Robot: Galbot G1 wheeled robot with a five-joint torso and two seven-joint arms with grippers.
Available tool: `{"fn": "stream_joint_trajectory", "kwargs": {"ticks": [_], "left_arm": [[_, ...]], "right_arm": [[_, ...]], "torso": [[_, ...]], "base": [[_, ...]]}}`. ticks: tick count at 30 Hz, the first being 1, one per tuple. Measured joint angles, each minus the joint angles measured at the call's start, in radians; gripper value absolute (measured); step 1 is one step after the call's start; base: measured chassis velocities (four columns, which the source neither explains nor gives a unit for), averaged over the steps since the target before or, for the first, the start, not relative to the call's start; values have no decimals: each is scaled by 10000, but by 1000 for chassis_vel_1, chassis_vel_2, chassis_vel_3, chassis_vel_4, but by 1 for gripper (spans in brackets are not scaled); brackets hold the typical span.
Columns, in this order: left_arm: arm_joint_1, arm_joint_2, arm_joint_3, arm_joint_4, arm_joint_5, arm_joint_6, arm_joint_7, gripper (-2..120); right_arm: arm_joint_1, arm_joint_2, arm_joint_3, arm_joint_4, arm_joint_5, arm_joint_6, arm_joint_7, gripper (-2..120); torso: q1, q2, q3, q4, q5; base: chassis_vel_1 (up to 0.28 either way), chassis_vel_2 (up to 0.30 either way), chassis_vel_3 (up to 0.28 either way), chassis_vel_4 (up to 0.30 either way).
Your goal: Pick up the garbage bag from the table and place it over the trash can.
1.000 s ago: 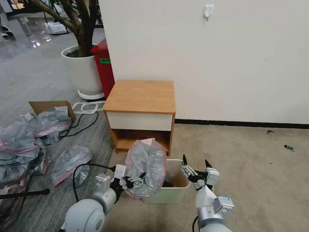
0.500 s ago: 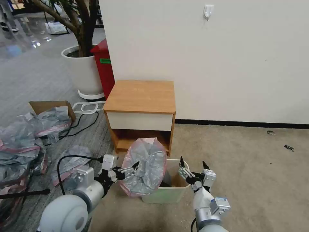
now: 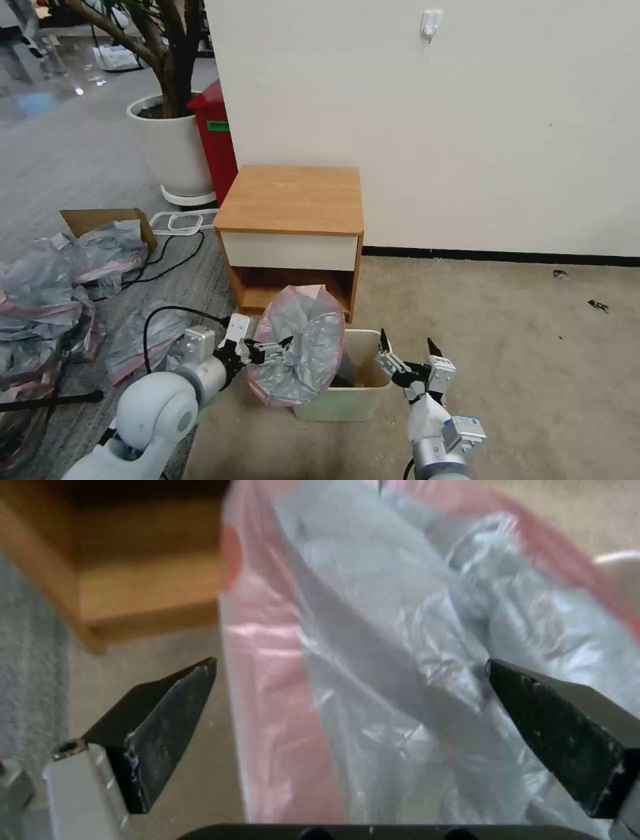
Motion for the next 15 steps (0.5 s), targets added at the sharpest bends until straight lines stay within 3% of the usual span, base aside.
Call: {"fn": "stream_joint_trajectory", "kwargs": {"ticks": [15], "left_arm": [[-18, -308, 430, 464, 520, -23, 167, 99]], "right_arm": [[-119, 152, 74, -84, -238, 132, 6, 100]], "torso": [[0, 0, 0, 2, 0]], "base": [[0, 0, 0, 0]]}}
